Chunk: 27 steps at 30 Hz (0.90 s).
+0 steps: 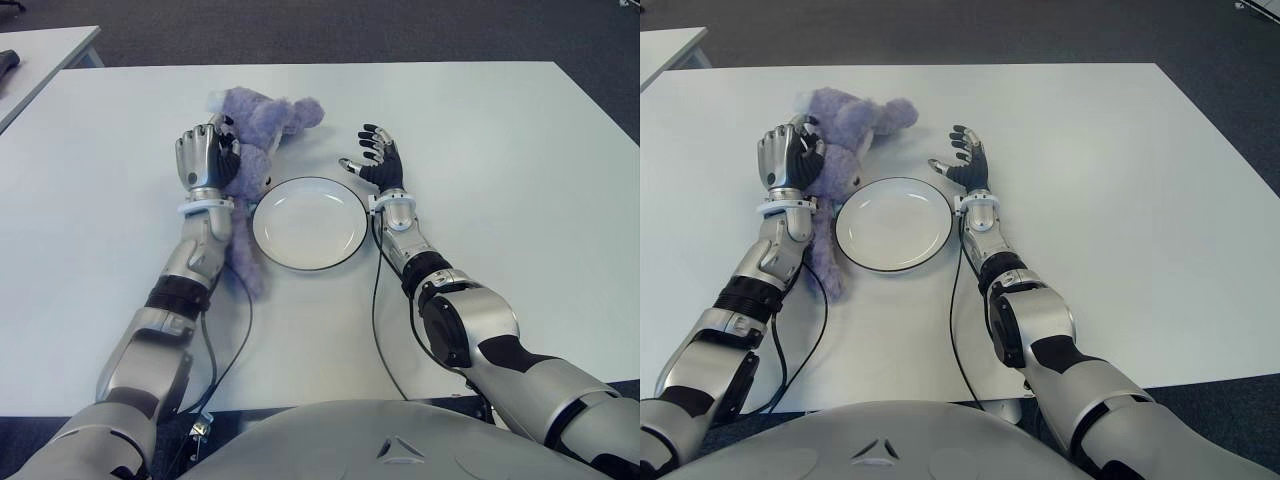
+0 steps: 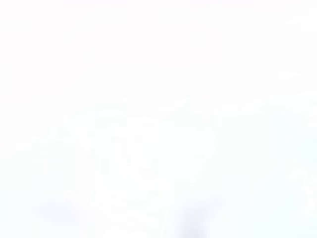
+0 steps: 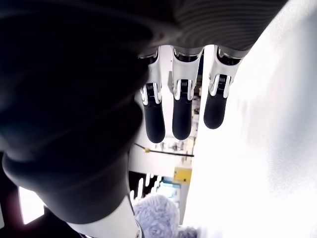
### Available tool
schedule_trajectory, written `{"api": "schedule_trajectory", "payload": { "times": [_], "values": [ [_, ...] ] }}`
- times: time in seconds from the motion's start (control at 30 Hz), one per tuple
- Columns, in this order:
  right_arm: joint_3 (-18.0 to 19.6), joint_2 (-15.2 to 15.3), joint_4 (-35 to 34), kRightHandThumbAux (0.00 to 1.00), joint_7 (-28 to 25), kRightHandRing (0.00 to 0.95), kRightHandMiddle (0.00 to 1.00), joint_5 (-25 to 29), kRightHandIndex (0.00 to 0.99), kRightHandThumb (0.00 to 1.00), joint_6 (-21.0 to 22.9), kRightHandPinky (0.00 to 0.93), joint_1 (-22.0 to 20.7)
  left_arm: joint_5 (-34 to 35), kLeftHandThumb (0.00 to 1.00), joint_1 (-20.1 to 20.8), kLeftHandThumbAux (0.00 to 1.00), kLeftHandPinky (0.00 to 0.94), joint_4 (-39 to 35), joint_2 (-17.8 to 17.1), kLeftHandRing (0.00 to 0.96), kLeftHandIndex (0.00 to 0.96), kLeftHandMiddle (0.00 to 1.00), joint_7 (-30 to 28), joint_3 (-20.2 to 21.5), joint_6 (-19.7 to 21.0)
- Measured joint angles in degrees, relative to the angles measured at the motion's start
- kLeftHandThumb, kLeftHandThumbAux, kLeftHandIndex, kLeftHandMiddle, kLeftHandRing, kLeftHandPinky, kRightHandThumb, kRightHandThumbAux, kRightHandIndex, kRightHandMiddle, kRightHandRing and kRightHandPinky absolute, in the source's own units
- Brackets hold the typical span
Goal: Put the doll into the plate.
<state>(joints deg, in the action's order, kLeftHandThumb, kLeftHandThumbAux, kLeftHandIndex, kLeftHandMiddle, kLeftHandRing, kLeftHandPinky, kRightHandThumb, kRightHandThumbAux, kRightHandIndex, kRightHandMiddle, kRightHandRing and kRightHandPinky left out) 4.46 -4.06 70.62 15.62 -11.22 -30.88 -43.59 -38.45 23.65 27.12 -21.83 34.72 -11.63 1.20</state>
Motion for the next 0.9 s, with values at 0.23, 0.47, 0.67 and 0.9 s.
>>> {"api": "schedule_trajectory", "payload": {
  "times": [0.23,0.47,0.67,0.9],
  "values": [
    [0.0,0.0,0.0,0.974,-0.1,0.216,0.242,0.0,0.176,0.153,0.0,0.226,0.0,-0.7,0.412,-0.1,0.347,0.480,-0.3,-0.3,0.365,0.101,0.246,0.0,-0.2,0.3],
    [0.0,0.0,0.0,0.974,-0.1,0.217,0.243,0.0,0.177,0.165,0.0,0.225,0.0,-1.1,0.393,-2.1,0.327,0.486,-3.1,-1.2,0.314,0.033,0.150,-1.2,-0.5,1.1],
    [-0.1,0.0,0.0,0.970,-0.1,0.214,0.240,0.0,0.174,0.159,-0.1,0.222,0.0,-1.0,0.356,-4.7,0.319,0.452,-7.3,-1.9,0.272,0.000,0.100,-4.4,-0.5,1.9],
    [-0.2,0.0,0.0,0.972,-0.1,0.213,0.238,0.0,0.170,0.152,-0.1,0.222,0.0,-0.7,0.316,-8.7,0.297,0.332,-14.6,-3.2,0.191,0.000,0.036,-10.3,0.0,3.3]
  ]
}}
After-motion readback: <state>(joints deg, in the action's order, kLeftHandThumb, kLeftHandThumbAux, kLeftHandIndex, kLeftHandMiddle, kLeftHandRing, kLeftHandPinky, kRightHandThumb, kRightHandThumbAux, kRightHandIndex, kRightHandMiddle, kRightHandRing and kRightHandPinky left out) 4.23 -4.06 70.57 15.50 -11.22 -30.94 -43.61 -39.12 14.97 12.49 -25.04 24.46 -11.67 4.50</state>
